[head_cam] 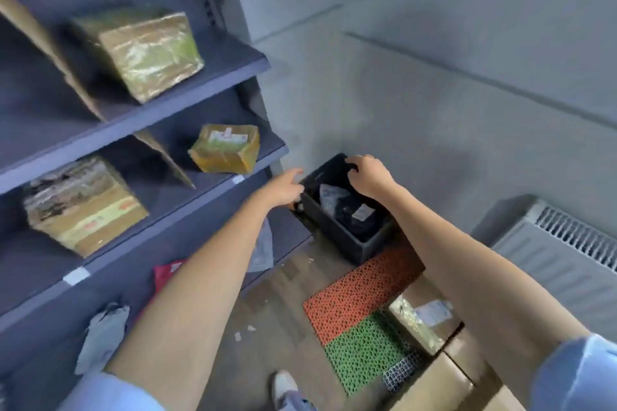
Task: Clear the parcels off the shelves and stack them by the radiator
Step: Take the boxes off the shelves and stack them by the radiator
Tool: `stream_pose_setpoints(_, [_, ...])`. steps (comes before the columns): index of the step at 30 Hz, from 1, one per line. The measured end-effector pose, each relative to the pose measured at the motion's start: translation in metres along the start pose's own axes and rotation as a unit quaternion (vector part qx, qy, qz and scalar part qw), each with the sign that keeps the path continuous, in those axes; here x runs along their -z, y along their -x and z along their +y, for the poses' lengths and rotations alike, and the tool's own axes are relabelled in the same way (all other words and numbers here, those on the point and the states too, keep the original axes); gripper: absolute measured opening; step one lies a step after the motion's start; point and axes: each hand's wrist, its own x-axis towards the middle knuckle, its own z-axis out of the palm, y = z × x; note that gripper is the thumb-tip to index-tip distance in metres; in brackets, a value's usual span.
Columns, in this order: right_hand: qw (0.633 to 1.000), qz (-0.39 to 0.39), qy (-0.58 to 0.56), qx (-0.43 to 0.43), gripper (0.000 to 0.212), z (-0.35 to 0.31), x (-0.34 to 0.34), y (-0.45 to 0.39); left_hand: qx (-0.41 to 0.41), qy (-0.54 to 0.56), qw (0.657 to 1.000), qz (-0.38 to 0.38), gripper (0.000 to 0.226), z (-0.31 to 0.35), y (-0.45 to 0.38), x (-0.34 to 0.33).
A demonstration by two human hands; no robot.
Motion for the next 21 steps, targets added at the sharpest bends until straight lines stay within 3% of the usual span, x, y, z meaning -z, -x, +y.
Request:
stream_pose_setpoints(2, [0.997,-0.029,0.036,0.059,0.044,-0.050,0.008,0.003,0.013,-0.009,1.000,0.021,0.051,-0.021,0.046,0.039])
stream_pose_setpoints(6, [0.970,-0.052,0.116,0.207,0.038,-0.187,0.002,0.019,0.066,-0.016,0.987,0.143,0.043,-0.098,0.157,0.124])
stream_pose_setpoints(11, [0.897,-0.089,0.148,0.407,0.038,-0.365,-0.049,0.088,0.160,-0.001,0.950,0.267,0.036,-0.208,0.329,0.200])
stream_pose_setpoints(16, [0.845,-0.144,0.056,0.512,0.042,-0.541,-0.123,0.204,0.233,0.035,0.896,0.376,0.040,-0.297,0.514,0.231])
stream_pose_setpoints(21, [0.800,-0.236,-0.081,0.546,0.041,-0.683,-0.191,0.322,0.333,0.037,0.856,0.393,0.041,-0.382,0.716,0.229])
